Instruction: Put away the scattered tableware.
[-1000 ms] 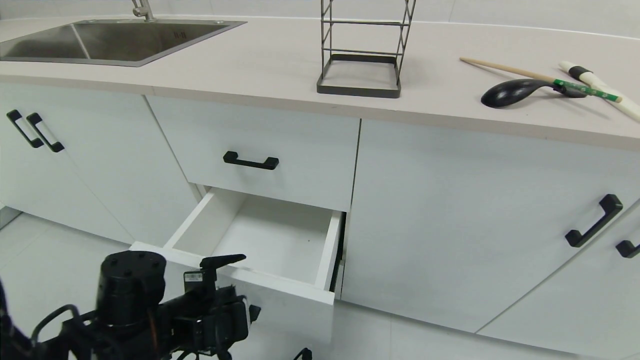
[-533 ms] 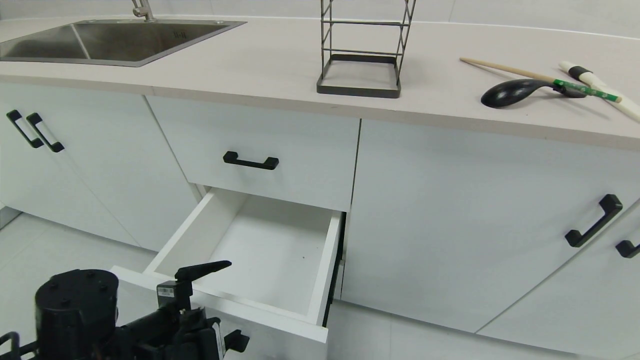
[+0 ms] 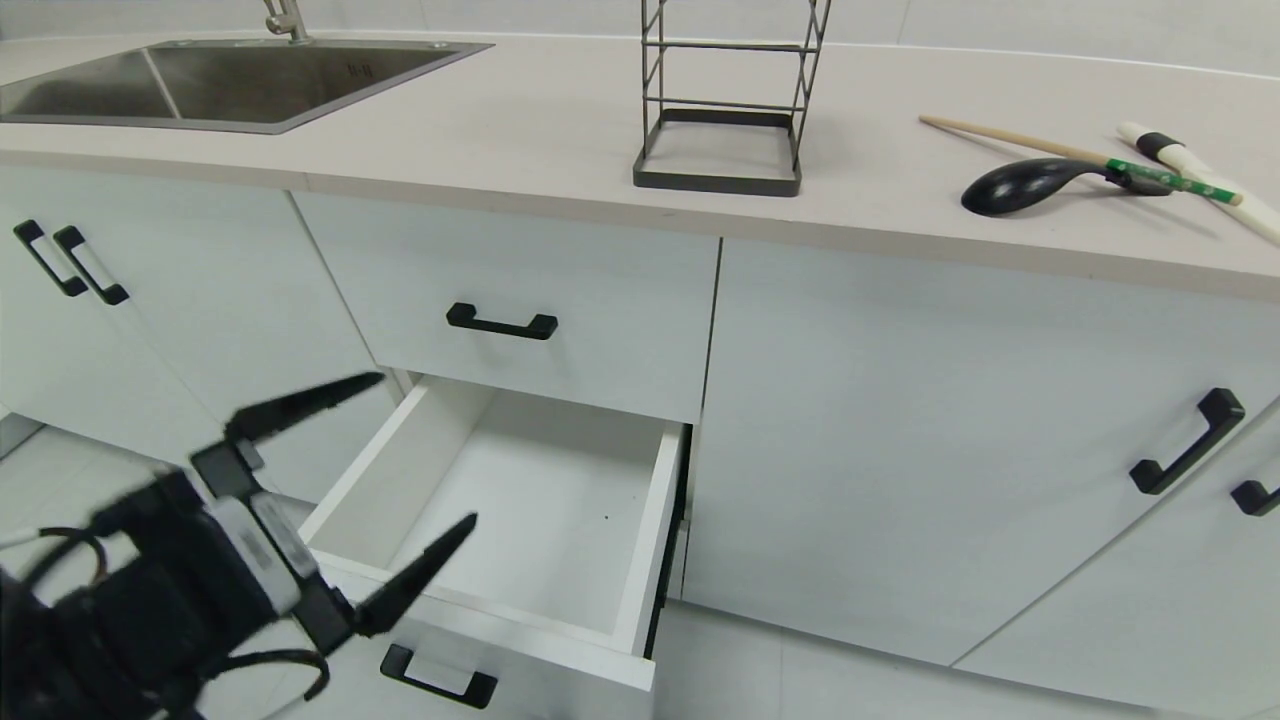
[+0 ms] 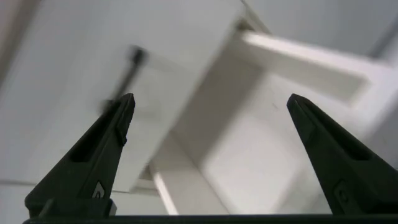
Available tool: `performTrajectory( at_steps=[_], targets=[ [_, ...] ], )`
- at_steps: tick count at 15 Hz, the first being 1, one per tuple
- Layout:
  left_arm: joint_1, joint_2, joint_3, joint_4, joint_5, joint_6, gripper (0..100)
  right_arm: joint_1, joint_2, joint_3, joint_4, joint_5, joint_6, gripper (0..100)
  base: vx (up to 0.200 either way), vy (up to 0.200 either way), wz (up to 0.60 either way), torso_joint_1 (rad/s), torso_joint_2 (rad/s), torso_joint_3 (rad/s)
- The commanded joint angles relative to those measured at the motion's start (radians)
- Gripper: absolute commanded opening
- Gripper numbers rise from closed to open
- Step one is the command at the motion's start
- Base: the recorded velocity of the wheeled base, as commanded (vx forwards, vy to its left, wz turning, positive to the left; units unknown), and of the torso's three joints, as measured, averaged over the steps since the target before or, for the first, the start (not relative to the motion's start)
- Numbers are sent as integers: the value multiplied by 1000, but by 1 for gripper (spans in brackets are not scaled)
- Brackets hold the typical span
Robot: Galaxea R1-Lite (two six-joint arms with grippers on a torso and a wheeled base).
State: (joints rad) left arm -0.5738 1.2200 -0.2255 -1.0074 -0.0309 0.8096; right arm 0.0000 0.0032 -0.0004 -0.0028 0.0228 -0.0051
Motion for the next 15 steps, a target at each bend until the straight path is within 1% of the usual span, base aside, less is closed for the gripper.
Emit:
performTrajectory(
  at_steps=[1, 2, 3, 4, 5, 6, 7, 8, 9, 10, 11, 12, 13, 14, 15],
  targets=[
    [187, -205, -133, 217, 42, -233, 100, 0, 1, 0, 0, 0, 1, 0, 0, 0, 0, 0, 0, 0],
    [282, -201, -183, 431, 12, -415, 100, 0, 1, 0, 0, 0, -1, 0, 0, 0, 0, 0, 0, 0],
    [292, -185, -195, 489, -15, -475, 100, 0, 1, 0, 0, 0, -1, 0, 0, 0, 0, 0, 0, 0],
    [292, -171, -187, 484, -47, -520, 100, 0, 1, 0, 0, 0, -1, 0, 0, 0, 0, 0, 0, 0],
    [313, -168, -192, 486, -83, -558, 100, 0, 1, 0, 0, 0, -1, 0, 0, 0, 0, 0, 0, 0],
    [362, -158, -199, 481, -127, -606, 100, 0, 1, -1, 0, 0, -1, 0, 0, 0, 0, 0, 0, 0],
    [420, -162, -196, 478, -184, -633, 100, 0, 1, 0, 0, 0, -1, 0, 0, 0, 0, 0, 0, 0],
    [522, -206, -153, 475, -285, -618, 100, 0, 1, 0, 0, 0, 1, 0, 0, 0, 0, 0, 0, 0],
    [546, -267, -103, 466, -300, -583, 100, 0, 1, 0, 0, 0, -1, 0, 0, 0, 0, 0, 0, 0],
    [545, -352, -44, 464, -302, -533, 100, 0, 1, 0, 0, 0, -1, 0, 0, 0, 0, 0, 0, 0],
    [537, -456, 2, 478, -308, -492, 100, 0, 1, 0, 0, 0, -1, 0, 0, 0, 0, 0, 0, 0],
    [520, -531, 31, 494, -319, -486, 100, 0, 1, 0, 0, 0, -1, 0, 0, 0, 0, 0, 0, 0],
    [512, -553, 38, 501, -325, -486, 100, 0, 1, 0, 0, 0, -1, 0, 0, 0, 0, 0, 0, 0],
    [496, -705, 83, 544, -334, -510, 100, 0, 0, 0, 0, 0, -1, 0, 0, 0, 0, 0, 0, 0],
    [496, -744, 97, 555, -337, -533, 100, 0, 1, 0, 0, 0, -1, 0, 0, 0, 0, 0, 0, 0]
  ],
)
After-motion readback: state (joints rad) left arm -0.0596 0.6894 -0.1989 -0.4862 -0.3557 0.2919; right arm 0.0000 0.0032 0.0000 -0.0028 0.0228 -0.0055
